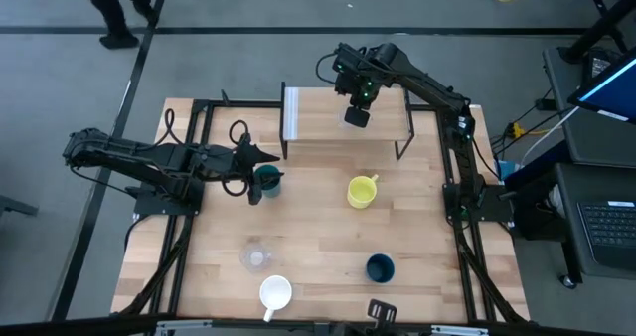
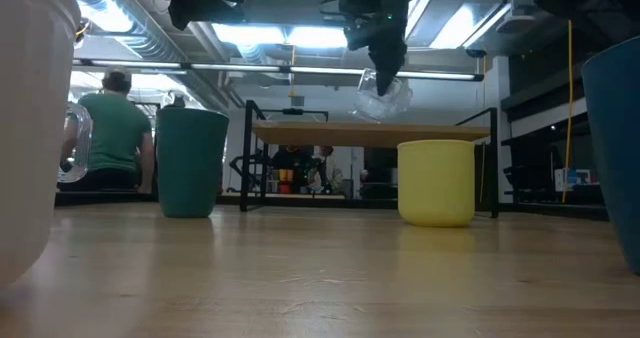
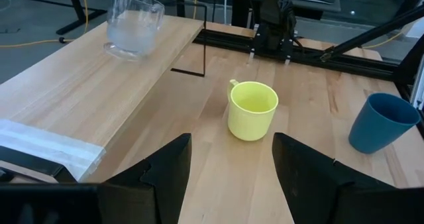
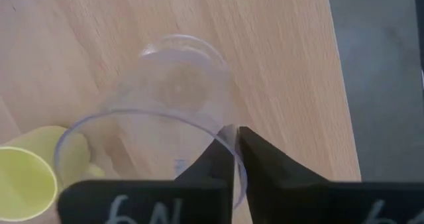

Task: Stack small to large cups/mugs on shelf
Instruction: Put the right transparent mug on the shelf

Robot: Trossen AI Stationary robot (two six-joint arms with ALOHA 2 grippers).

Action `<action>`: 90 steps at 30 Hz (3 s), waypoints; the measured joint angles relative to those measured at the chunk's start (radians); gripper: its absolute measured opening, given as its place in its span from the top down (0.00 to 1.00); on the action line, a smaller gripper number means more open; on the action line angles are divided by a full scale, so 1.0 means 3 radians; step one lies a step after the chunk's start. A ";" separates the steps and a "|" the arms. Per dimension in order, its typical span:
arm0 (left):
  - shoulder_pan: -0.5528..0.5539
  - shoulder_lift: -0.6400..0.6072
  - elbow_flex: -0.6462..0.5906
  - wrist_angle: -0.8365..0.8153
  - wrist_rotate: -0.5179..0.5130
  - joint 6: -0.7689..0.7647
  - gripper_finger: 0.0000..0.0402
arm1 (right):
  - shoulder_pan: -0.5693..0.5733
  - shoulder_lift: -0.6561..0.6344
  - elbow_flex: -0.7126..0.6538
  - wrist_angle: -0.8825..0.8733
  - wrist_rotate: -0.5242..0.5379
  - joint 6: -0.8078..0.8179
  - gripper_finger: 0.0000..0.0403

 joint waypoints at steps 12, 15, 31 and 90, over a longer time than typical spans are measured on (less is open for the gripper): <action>0.0001 0.0000 -0.0001 0.0000 -0.0001 -0.0013 0.49 | 0.0001 0.0000 0.0000 0.0051 -0.0027 -0.0085 0.82; 0.0001 0.0000 -0.0001 0.0000 -0.0001 -0.0012 0.49 | 0.0001 0.0000 -0.0001 0.0059 -0.0030 -0.0082 0.75; 0.0002 0.0000 -0.0001 0.0001 -0.0020 -0.0013 0.49 | 0.0008 -0.0519 0.0029 0.0001 0.0038 -0.0020 0.51; 0.0002 0.0000 -0.0001 0.0003 -0.0024 -0.0025 0.49 | 0.0099 -0.3024 -0.4733 0.4056 -0.0470 0.0537 0.51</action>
